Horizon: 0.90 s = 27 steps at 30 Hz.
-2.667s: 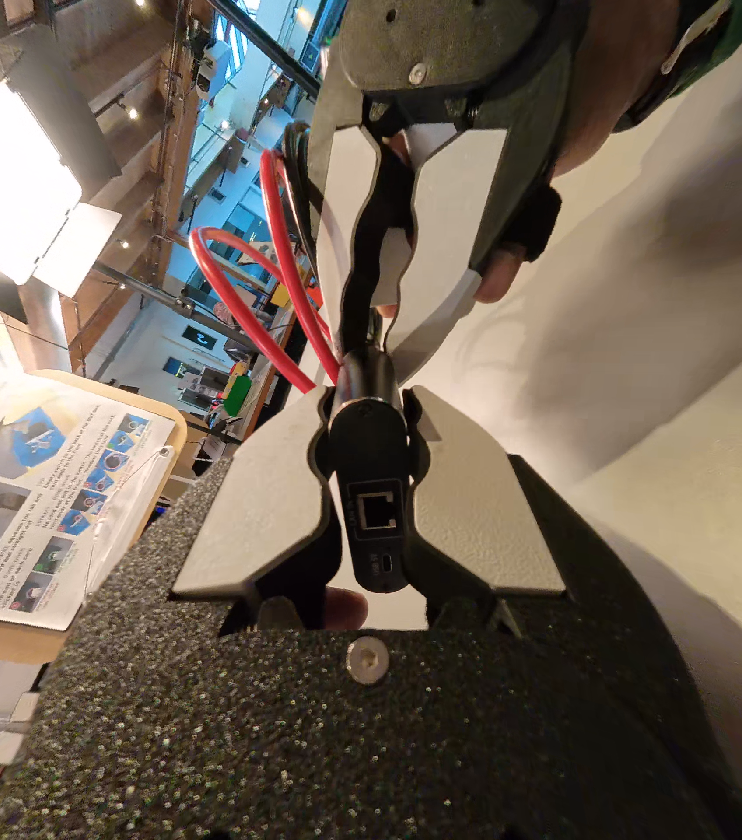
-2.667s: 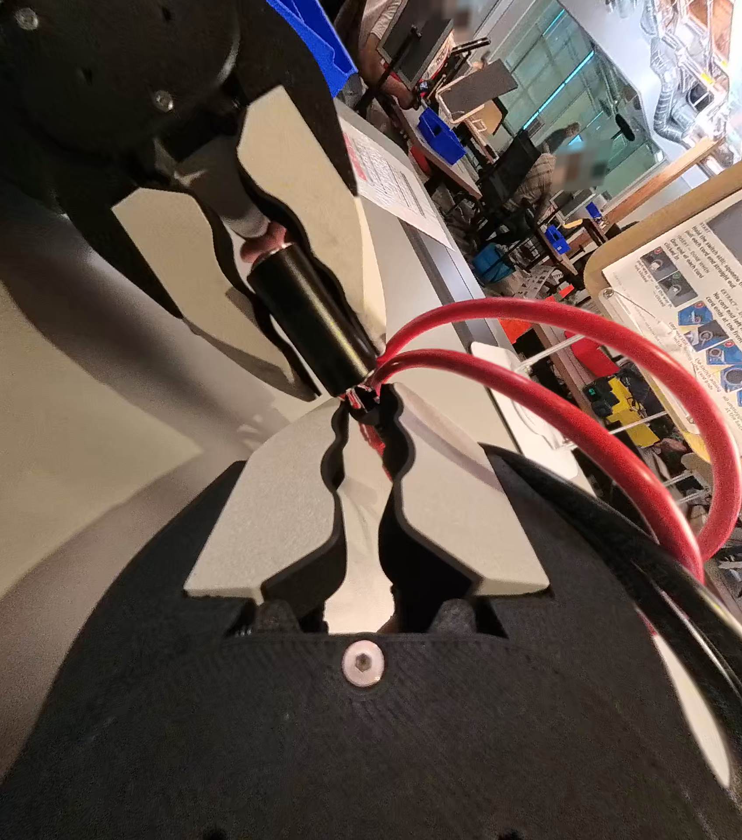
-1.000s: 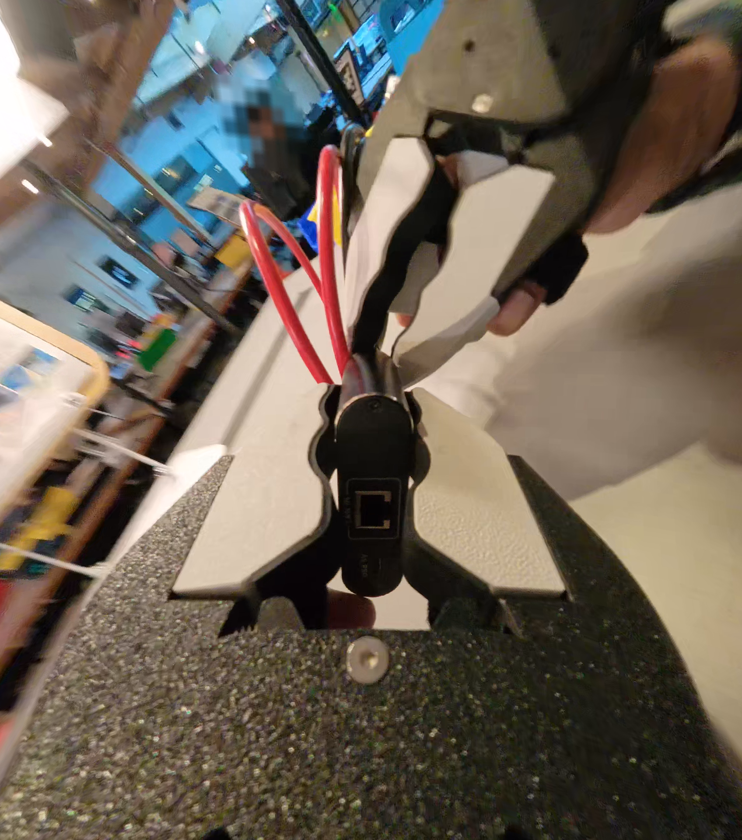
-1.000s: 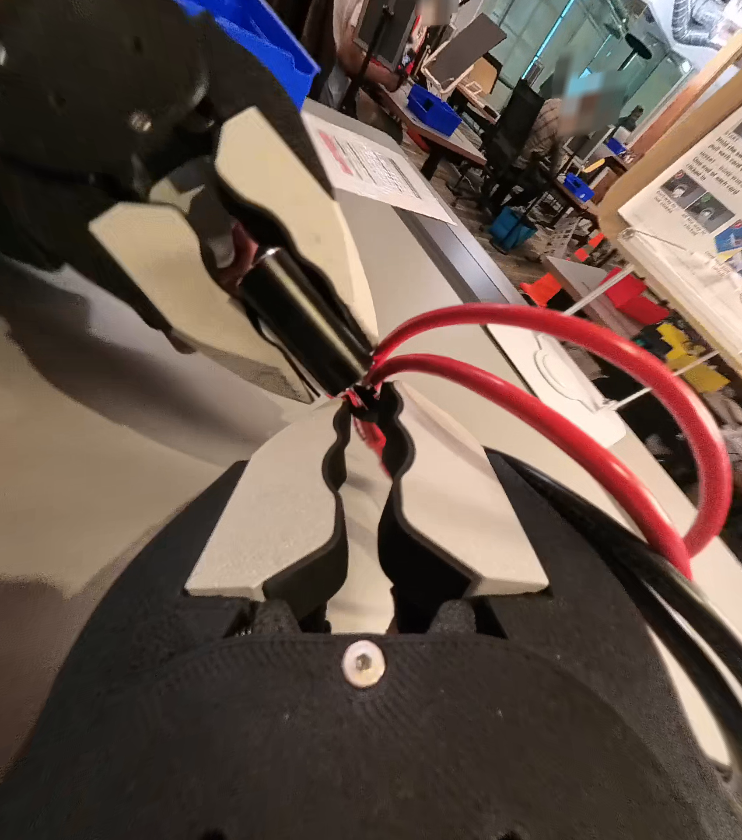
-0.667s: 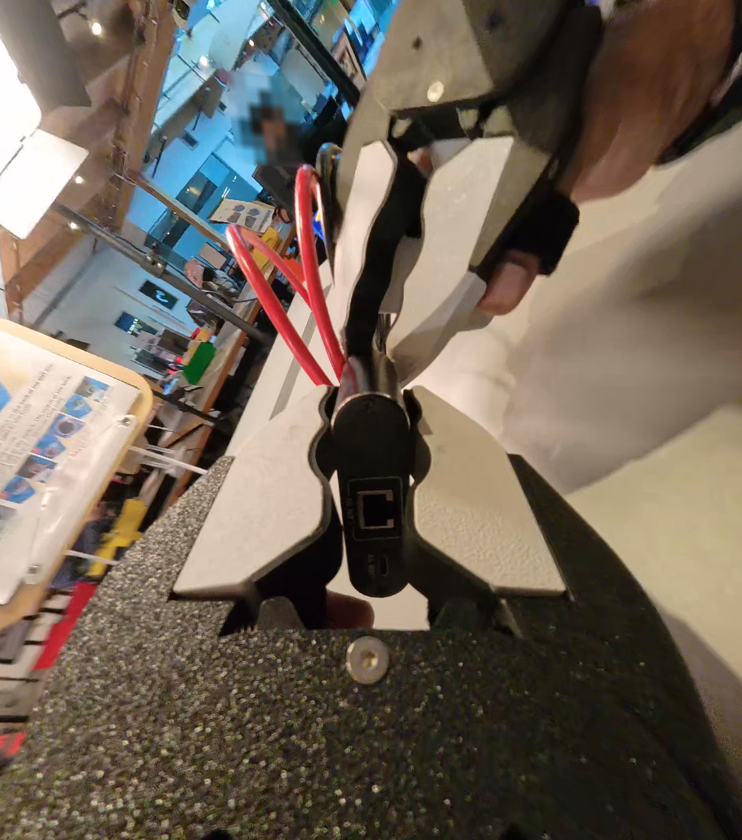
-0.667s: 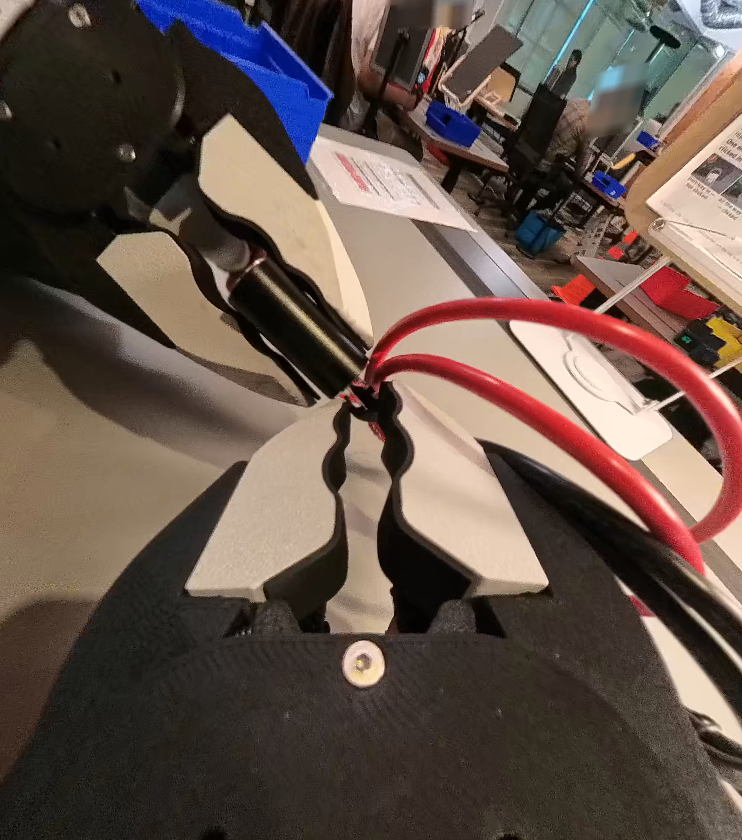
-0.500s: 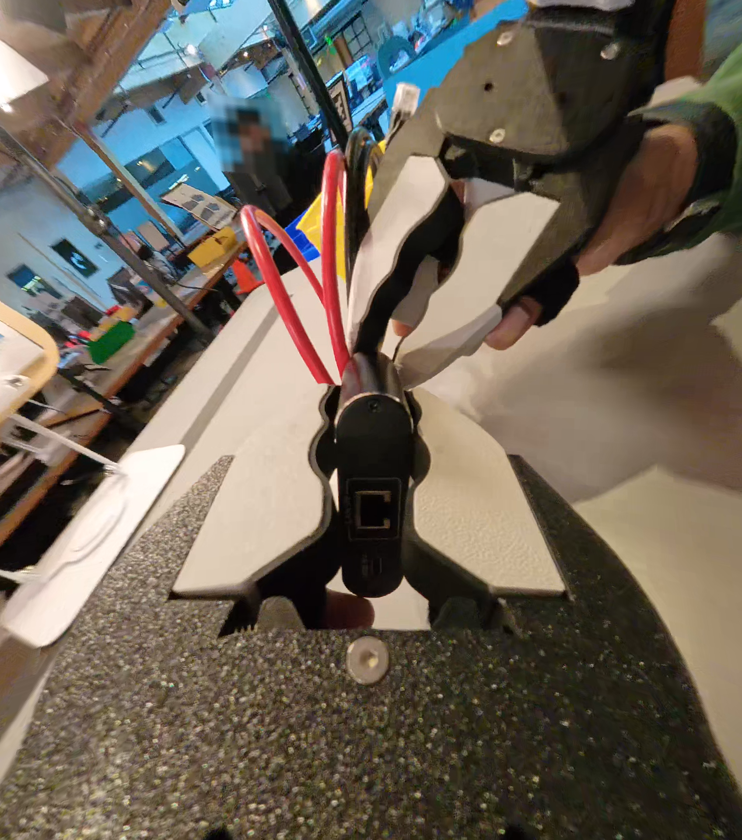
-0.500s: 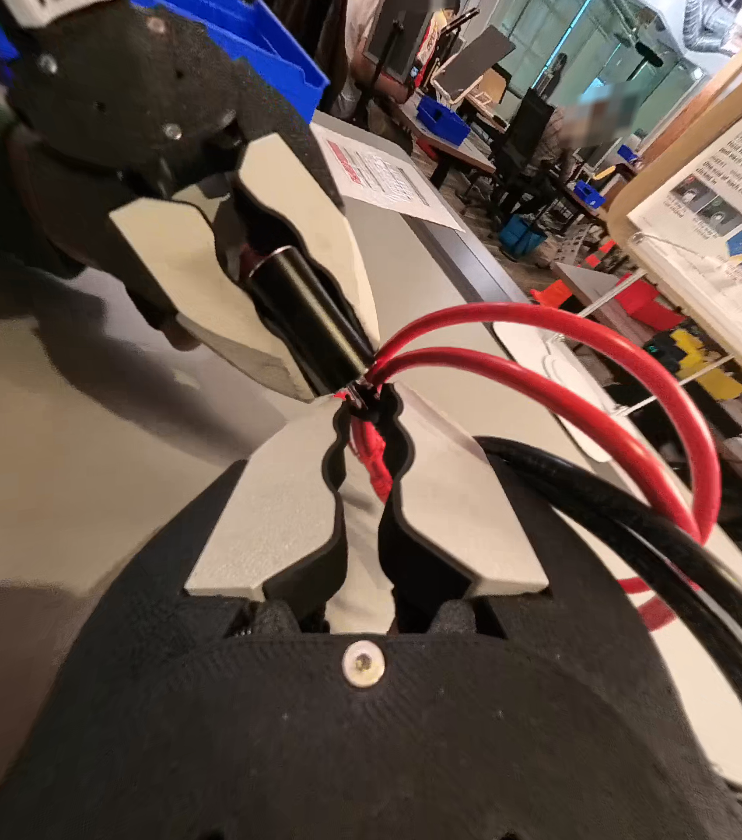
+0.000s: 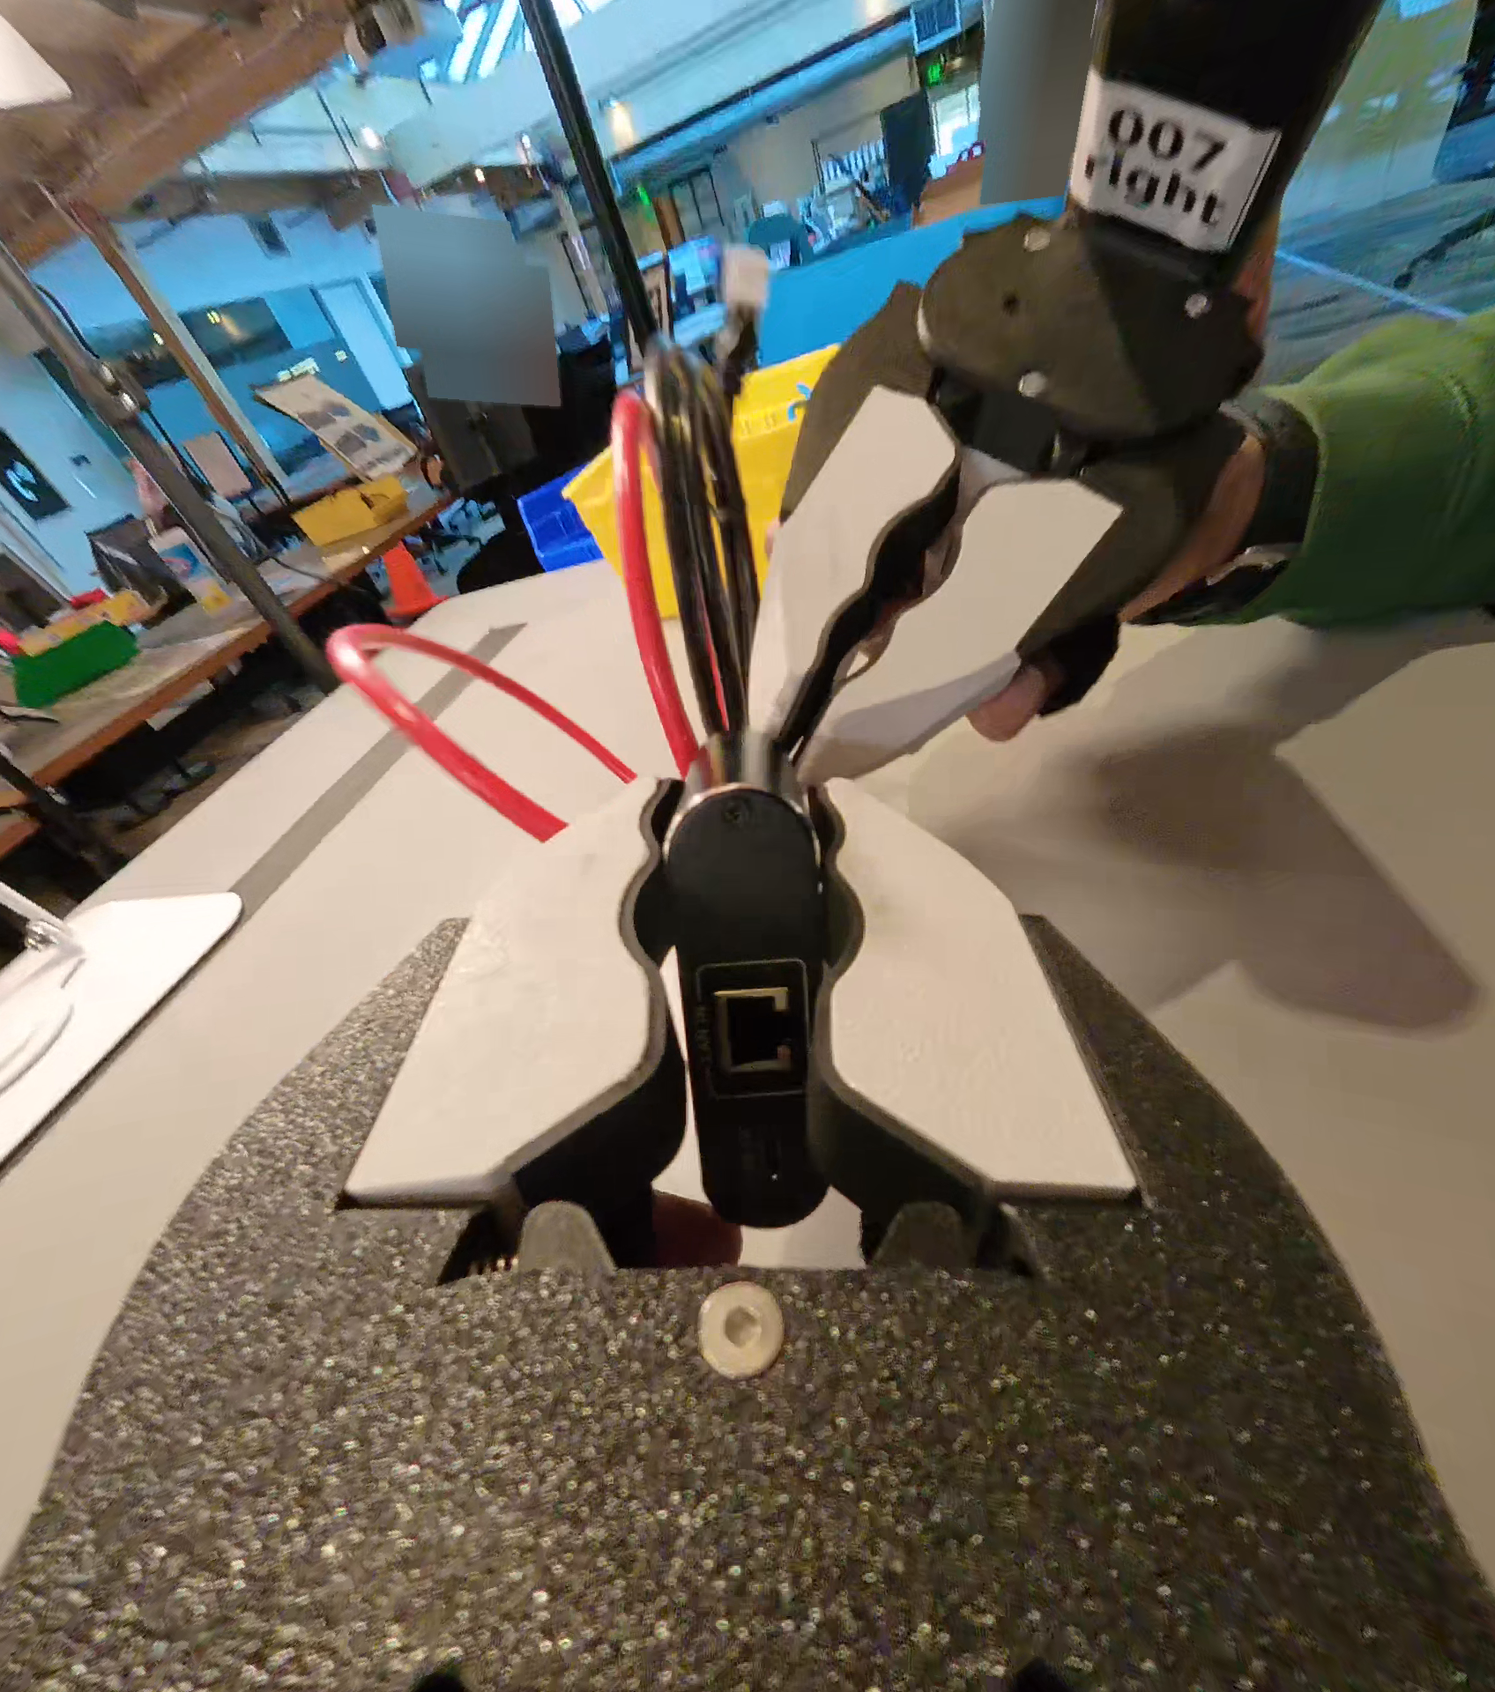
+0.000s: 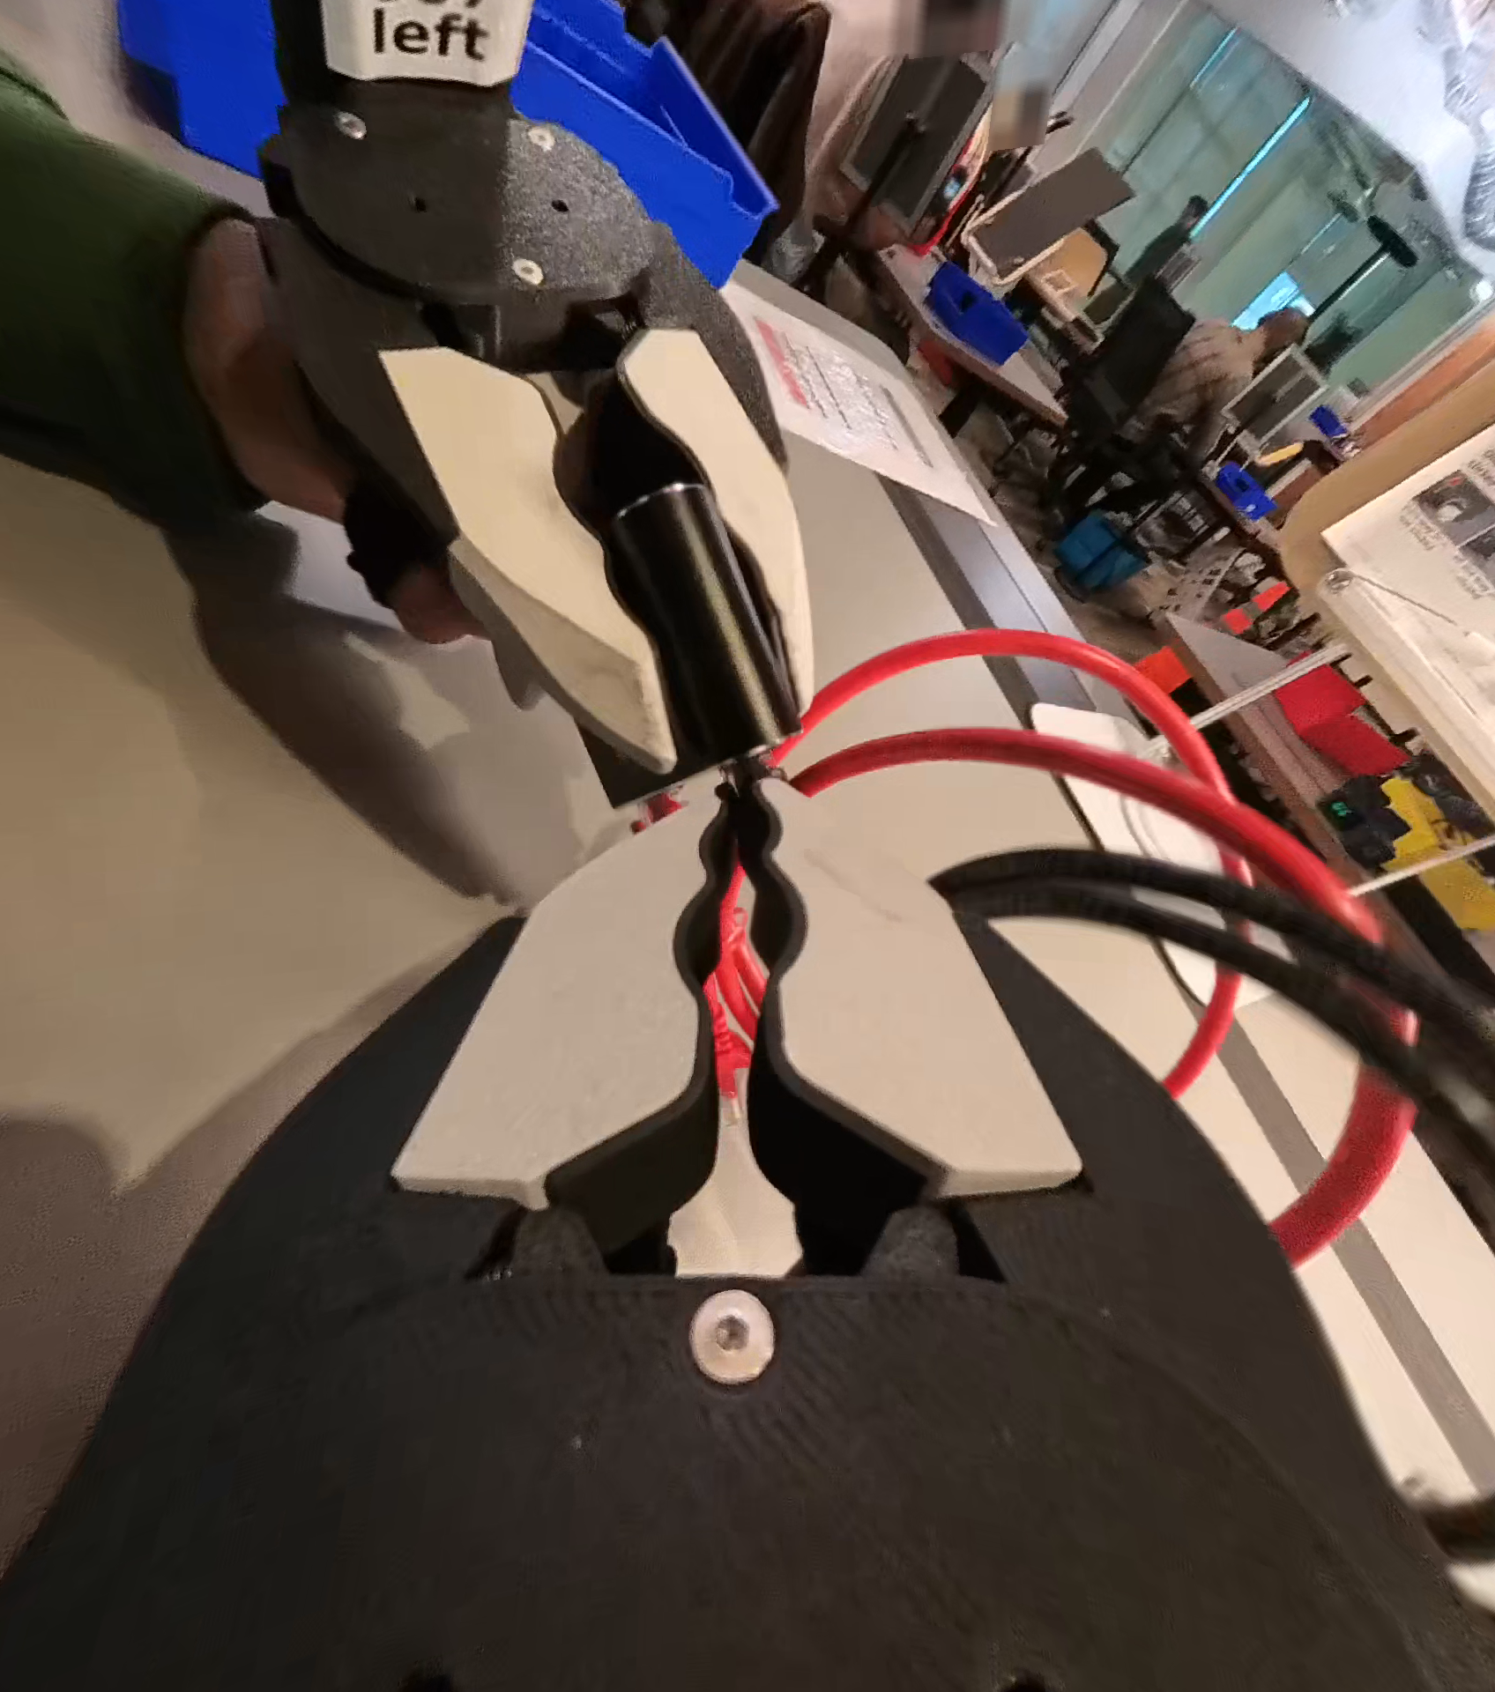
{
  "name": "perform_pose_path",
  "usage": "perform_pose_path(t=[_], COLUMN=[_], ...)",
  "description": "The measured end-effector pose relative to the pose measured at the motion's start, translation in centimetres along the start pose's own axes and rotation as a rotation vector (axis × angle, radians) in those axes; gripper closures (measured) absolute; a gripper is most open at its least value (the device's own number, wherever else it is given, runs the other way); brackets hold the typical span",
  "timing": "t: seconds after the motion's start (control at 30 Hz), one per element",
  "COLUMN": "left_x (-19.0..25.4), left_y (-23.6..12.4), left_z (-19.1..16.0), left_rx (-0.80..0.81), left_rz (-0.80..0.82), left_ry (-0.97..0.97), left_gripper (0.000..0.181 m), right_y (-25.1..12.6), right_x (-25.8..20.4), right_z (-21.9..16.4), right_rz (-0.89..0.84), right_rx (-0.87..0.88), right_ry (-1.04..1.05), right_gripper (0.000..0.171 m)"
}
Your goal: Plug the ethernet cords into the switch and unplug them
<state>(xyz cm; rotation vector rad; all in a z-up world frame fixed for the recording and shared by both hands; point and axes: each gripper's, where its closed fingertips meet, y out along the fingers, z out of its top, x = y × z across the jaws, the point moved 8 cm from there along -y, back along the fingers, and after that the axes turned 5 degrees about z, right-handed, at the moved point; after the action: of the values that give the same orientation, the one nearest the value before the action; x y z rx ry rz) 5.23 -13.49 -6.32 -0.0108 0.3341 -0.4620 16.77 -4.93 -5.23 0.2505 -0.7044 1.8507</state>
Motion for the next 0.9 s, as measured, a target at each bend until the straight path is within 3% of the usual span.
perform_pose_path(t=[0.23,0.47,0.9], left_x=[-0.8,-0.4,0.0], left_y=[-1.0,-1.0,-1.4], left_z=[0.7,0.7,-0.1], left_rx=[0.071,0.113,0.150], left_rz=[0.043,-0.065,-0.156], left_ry=[-0.022,-0.064,-0.016], left_gripper=[0.153,0.153,0.153], right_y=[-0.2,0.3,0.6], right_x=[0.5,-0.6,-0.8], right_z=[0.4,0.7,0.3], right_rz=[-0.095,-0.056,0.100], right_rx=[0.031,0.033,0.057], right_ry=[0.027,-0.044,0.082], right_gripper=[0.158,0.155,0.155])
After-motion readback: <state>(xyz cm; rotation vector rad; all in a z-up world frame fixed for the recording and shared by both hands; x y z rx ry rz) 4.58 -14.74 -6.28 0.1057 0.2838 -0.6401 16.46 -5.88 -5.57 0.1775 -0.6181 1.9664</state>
